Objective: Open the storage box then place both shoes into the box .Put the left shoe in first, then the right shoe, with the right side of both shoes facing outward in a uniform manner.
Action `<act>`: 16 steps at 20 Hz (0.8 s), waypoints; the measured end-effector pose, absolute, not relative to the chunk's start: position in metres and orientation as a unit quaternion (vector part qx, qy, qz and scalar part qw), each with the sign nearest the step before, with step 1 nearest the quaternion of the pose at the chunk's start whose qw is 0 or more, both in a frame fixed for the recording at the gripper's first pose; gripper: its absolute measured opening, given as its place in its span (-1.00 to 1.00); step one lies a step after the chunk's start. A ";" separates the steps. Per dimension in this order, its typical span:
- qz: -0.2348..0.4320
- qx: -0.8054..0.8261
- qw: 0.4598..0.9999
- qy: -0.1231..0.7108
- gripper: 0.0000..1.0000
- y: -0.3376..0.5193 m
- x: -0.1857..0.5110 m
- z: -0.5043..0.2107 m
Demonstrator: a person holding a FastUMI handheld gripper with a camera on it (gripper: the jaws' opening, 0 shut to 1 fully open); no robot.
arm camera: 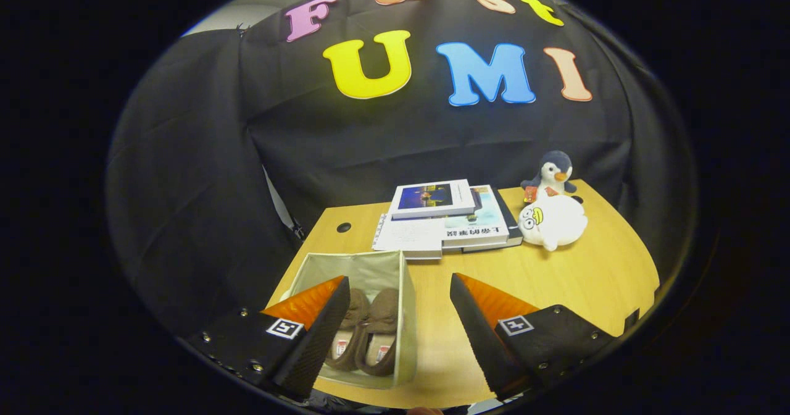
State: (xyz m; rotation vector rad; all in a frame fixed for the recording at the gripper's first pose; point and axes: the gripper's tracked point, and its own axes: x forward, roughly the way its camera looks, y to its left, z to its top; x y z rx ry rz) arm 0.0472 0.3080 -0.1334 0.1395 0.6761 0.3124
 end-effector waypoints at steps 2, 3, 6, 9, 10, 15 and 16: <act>0.148 0.052 0.939 0.305 0.98 0.283 0.051 -0.121; 0.147 0.044 0.943 0.295 0.98 0.273 0.052 -0.116; 0.135 0.026 0.955 0.263 0.98 0.234 0.051 -0.095; 0.117 0.022 0.964 0.238 0.98 0.193 0.054 -0.083; 0.111 0.023 0.967 0.229 0.98 0.181 0.054 -0.078; 0.086 0.014 0.979 0.183 0.98 0.123 0.054 -0.059; 0.082 0.015 0.981 0.178 0.98 0.115 0.054 -0.057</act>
